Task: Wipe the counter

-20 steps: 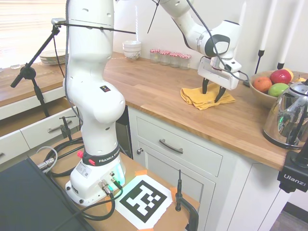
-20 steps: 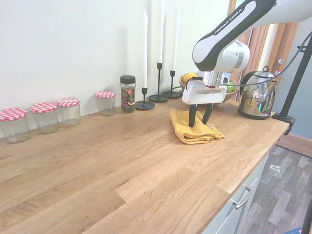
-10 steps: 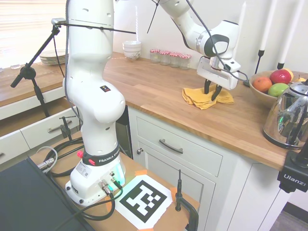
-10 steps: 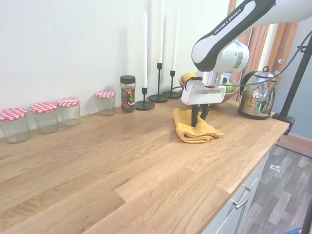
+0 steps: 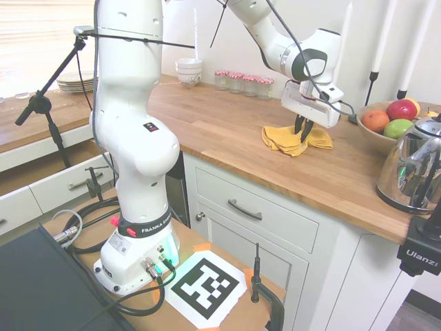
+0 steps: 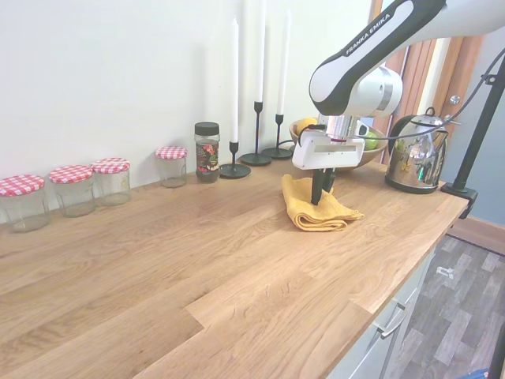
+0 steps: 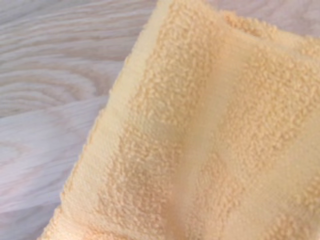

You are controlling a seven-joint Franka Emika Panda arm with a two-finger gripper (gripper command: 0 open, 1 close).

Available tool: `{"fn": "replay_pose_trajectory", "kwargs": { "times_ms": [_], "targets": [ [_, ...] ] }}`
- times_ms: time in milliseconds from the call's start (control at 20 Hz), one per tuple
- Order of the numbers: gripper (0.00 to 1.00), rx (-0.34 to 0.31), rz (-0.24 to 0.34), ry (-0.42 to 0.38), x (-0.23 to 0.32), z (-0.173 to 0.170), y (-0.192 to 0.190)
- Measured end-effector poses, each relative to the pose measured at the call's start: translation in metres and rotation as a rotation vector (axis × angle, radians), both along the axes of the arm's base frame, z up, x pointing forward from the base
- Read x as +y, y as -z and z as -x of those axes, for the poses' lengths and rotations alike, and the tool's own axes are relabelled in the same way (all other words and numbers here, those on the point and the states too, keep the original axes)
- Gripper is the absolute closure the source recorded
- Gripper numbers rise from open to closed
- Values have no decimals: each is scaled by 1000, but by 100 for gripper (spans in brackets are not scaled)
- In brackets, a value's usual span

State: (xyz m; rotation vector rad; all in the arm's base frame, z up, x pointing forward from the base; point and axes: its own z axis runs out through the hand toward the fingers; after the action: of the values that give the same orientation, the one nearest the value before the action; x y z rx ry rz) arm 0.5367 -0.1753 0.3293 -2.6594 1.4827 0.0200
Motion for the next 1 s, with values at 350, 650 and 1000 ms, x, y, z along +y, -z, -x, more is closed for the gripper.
{"fn": "replay_pose_trajectory", "kwargs": {
  "times_ms": [350,650,1000],
  "targets": [
    [100,-3,40,-49,12,-3,0],
    [100,-25,63,-117,64,-4,0],
    [100,-46,85,-205,134,5,0]
  ]
}}
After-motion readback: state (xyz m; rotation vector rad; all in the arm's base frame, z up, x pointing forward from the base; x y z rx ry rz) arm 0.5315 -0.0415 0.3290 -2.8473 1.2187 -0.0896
